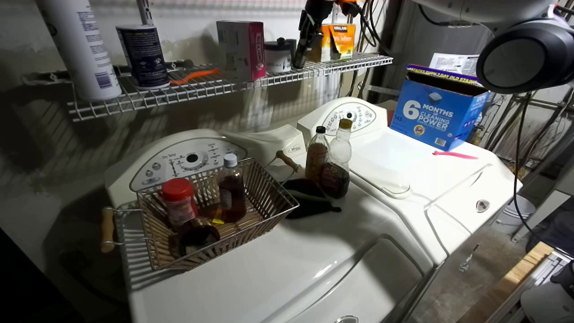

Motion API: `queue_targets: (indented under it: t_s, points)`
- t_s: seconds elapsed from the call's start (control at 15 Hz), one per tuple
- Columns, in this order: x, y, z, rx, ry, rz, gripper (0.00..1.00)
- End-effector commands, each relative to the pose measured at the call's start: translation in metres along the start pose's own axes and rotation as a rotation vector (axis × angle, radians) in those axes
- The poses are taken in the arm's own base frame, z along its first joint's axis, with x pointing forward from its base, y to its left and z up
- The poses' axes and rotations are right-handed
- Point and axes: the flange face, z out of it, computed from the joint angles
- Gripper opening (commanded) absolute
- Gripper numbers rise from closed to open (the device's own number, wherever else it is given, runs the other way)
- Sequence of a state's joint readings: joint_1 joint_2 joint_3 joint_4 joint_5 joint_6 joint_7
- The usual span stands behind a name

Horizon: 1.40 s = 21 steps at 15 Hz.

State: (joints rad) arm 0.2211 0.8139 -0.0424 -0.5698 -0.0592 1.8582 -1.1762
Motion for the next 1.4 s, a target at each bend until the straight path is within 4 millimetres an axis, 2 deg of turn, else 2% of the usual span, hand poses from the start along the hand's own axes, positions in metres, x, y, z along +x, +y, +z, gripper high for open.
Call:
queue_targets:
  t_s: [0.0,0.53,0.6,0.67,1.07,1.13,1.33]
  points:
    - [0.016,-0.007,0.014,-0.004,-0.02,0.009,0.2]
    - [0.023,-0.01,0.01,-0.022,-0.057,0.107,0.2]
    - [0.01,-0.004,-0.001,-0.021,-0.042,0.078,0.2]
    - [0.01,-0.004,-0.002,-0.023,-0.044,0.083,0.45]
    - [0.009,-0.004,-0.002,-0.023,-0.043,0.083,0.45]
    - [0.009,-0.003,-0.002,-0.023,-0.043,0.083,0.2]
    - [-0.004,0.0,-0.014,-0.01,-0.067,0.049,0.2]
